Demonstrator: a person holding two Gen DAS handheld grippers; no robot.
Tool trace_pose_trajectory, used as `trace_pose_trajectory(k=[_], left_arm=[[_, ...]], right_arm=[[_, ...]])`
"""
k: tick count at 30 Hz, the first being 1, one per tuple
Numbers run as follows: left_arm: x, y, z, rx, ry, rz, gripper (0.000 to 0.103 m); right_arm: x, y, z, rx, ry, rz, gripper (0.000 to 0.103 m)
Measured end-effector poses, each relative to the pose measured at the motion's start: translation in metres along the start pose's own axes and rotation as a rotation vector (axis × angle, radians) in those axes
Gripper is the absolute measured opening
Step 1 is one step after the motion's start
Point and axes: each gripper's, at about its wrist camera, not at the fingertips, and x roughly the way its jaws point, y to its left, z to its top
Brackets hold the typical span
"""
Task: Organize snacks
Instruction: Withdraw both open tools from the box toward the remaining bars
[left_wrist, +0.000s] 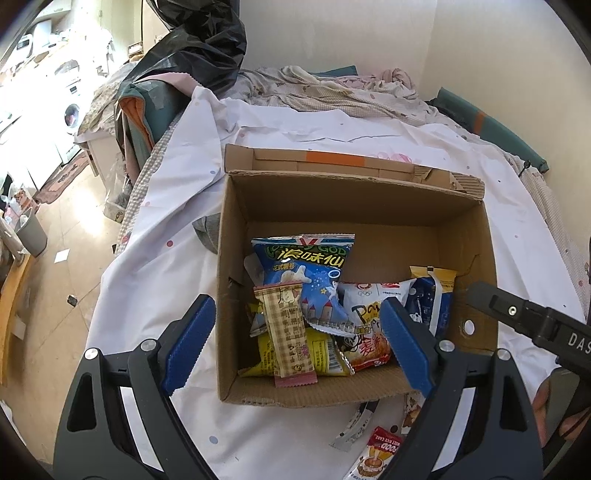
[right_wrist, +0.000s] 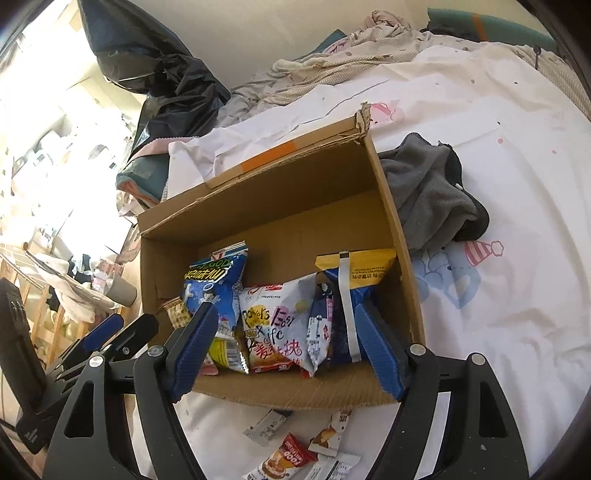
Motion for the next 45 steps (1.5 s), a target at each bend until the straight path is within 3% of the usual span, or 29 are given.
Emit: trace_pose_trajectory(k=[8, 23, 27, 31, 37, 45], left_arm=[[-0.023, 0.003, -0.009, 0.028, -0.021, -0.003, 0.088], [-0.047, 0.028, -0.044, -0.049, 0.021, -0.001, 0.088], [-0.053, 0.028, -0.051, -0.053, 0.018, 0.0, 0.1], [-0.058, 0.027, -0.058, -0.041, 0.026, -0.001, 0.101], [-0.051, 0.029, -0.071, -0.066, 0.093, -0.004, 0.101], [-0.044, 0.029, -0.075, -0.084, 0.128, -0.001, 0.101]], right_arm=[[-0.021, 0.001, -0.012, 0.017, -0.009, 0.004, 0.079], [-0.054, 0.004, -0.051, 0.005, -0.019, -0.041, 0.079], [-0.06, -0.005, -0.061, 0.046, -0.002, -0.035, 0.082], [-0.063, -0.013, -0.068, 0.073, 0.01, -0.029, 0.083], [-0.053, -0.033, -0.079, 0.148, 0.085, -0.011, 0.083], [0.005, -0.046, -0.115, 0.194, 0.376, -0.046, 0.082]])
